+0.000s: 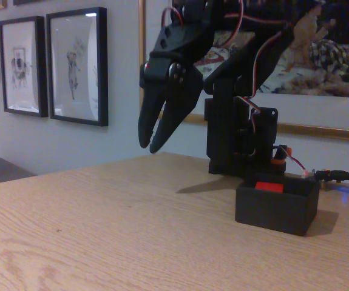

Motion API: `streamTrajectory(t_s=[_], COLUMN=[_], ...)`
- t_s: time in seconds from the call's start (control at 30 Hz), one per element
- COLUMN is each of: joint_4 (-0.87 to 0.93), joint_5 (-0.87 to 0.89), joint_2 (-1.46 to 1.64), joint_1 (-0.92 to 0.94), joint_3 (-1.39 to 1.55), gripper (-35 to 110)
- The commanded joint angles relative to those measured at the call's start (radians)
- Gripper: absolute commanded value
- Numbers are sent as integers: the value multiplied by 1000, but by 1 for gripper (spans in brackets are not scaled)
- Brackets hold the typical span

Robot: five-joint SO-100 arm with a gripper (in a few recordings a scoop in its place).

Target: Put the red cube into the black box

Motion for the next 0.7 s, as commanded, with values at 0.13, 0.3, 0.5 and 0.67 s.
streamTrajectory(t_s=[0.13, 0.3, 0.5, 0.67], joint_4=[-12, -35, -29, -26], joint_5=[35, 2, -25, -23], joint_2=[110, 95, 149, 163], joint_1=[-17, -11, -15, -20], joint_3=[72, 87, 115, 118], gripper=[5, 5, 5, 5])
